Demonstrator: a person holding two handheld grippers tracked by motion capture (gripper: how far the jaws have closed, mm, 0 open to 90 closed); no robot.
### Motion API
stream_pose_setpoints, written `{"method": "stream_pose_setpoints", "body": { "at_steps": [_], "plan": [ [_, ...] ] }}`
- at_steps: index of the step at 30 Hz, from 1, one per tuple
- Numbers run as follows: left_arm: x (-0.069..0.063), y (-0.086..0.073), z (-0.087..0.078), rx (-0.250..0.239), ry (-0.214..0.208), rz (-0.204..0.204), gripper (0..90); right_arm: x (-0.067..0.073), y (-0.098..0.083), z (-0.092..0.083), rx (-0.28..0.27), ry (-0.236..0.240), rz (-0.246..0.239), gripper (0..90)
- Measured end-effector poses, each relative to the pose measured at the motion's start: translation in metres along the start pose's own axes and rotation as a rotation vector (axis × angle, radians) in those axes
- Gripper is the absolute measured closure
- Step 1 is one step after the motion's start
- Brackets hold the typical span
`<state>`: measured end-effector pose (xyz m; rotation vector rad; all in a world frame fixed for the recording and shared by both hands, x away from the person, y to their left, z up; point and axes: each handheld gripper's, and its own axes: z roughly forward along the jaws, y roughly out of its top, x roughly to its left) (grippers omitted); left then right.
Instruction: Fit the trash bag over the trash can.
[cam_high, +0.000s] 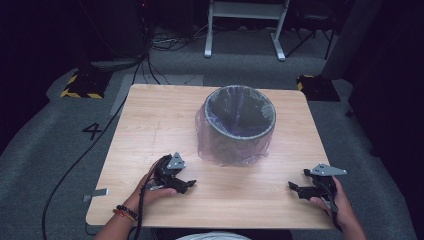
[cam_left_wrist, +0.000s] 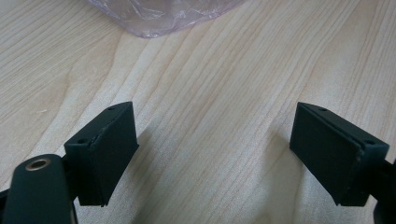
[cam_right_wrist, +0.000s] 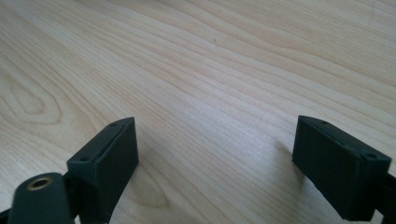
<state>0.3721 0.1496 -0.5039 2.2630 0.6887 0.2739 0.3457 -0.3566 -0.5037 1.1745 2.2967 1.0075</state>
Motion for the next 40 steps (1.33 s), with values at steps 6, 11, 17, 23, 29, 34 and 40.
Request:
{"method": "stream_pose_setpoints", "body": {
  "at_steps": [6, 11, 17, 23, 29, 34, 40],
  "plan": [
    [-0.0001, 0.0004, 0.0003, 0.001, 0.0, 0.0, 14.5, -0.002, -0.0022, -0.0023, -0.001, -0.01, 0.01, 13.7],
    [0.0, 0.0004, 0.0003, 0.001, 0.0, 0.0, 14.5, -0.0021, -0.0022, -0.0021, 0.0, -0.012, 0.013, 12.8],
    [0.0004, 0.0006, 0.0005, 0.002, -0.003, 0.003, 14.5, -0.0027, -0.0014, -0.001, 0.007, -0.017, 0.015, 10.5],
    [0.0005, 0.0009, 0.0007, 0.002, -0.004, 0.005, 14.5, -0.0027, -0.0013, -0.0009, 0.007, -0.016, 0.015, 10.4],
    [0.0007, 0.0011, 0.0009, 0.003, -0.004, 0.005, 14.4, -0.003, -0.0012, -0.0008, 0.007, -0.014, 0.013, 10.4],
    [0.0008, 0.0013, 0.0011, 0.003, -0.005, 0.005, 14.5, -0.0032, -0.0012, -0.0008, 0.007, -0.012, 0.012, 10.4],
    [0.0008, 0.0013, 0.0011, 0.003, -0.005, 0.005, 14.5, -0.0033, -0.0011, -0.0006, 0.006, -0.011, 0.011, 10.4]
  ]
}}
